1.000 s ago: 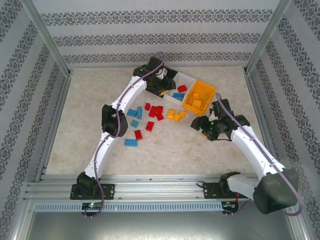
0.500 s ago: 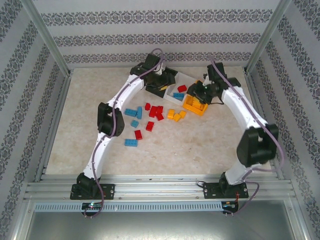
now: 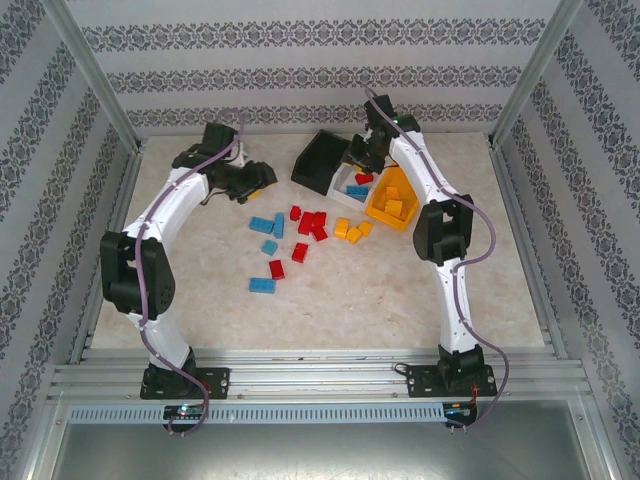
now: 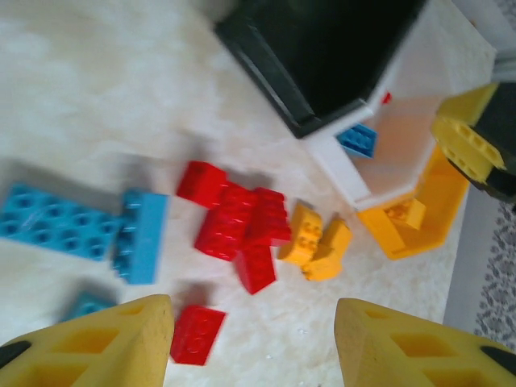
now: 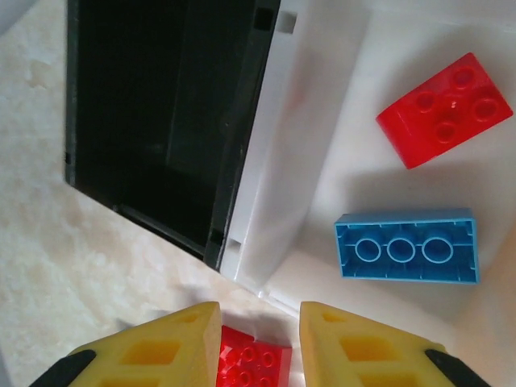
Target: Sort the legos into containers by color
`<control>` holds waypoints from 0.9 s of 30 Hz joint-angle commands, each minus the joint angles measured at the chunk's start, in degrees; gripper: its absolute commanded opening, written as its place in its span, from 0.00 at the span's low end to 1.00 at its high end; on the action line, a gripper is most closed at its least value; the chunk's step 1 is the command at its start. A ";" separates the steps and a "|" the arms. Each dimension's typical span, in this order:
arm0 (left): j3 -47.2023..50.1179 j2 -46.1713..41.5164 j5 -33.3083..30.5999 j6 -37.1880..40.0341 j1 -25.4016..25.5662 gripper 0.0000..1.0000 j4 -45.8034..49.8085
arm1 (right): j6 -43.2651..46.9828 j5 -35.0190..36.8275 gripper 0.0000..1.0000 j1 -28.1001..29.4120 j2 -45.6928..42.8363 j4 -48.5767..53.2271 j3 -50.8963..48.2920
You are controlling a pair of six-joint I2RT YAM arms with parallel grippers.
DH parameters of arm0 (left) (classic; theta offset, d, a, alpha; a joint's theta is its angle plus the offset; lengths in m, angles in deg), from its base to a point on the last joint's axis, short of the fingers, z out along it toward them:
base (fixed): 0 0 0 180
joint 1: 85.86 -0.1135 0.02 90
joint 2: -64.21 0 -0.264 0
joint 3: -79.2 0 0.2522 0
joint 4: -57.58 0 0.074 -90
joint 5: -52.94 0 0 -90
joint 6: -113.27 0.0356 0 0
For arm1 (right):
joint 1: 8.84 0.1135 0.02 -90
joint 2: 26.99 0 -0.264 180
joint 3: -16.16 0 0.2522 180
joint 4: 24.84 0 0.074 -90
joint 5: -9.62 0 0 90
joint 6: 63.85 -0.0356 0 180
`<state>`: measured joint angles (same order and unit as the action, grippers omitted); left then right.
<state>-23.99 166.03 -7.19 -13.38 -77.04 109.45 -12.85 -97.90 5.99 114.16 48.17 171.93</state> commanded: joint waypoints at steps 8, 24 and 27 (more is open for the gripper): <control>5.28 -8.42 0.90 3.33 -2.70 0.56 1.18 | 2.63 6.80 0.38 0.35 -0.05 12.50 -1.97; 10.54 -10.06 1.28 -0.86 -2.68 0.56 -3.54 | 5.86 6.71 0.44 -5.26 -16.20 4.51 -33.72; 11.18 -10.41 1.01 -1.83 -2.75 0.56 -4.22 | 5.95 7.18 0.44 -7.19 -20.00 3.27 -40.10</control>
<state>-13.76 157.68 -6.67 -13.66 -79.23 107.88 -7.87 -93.09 0.79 95.49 48.87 137.33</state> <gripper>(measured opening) 0.559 0.443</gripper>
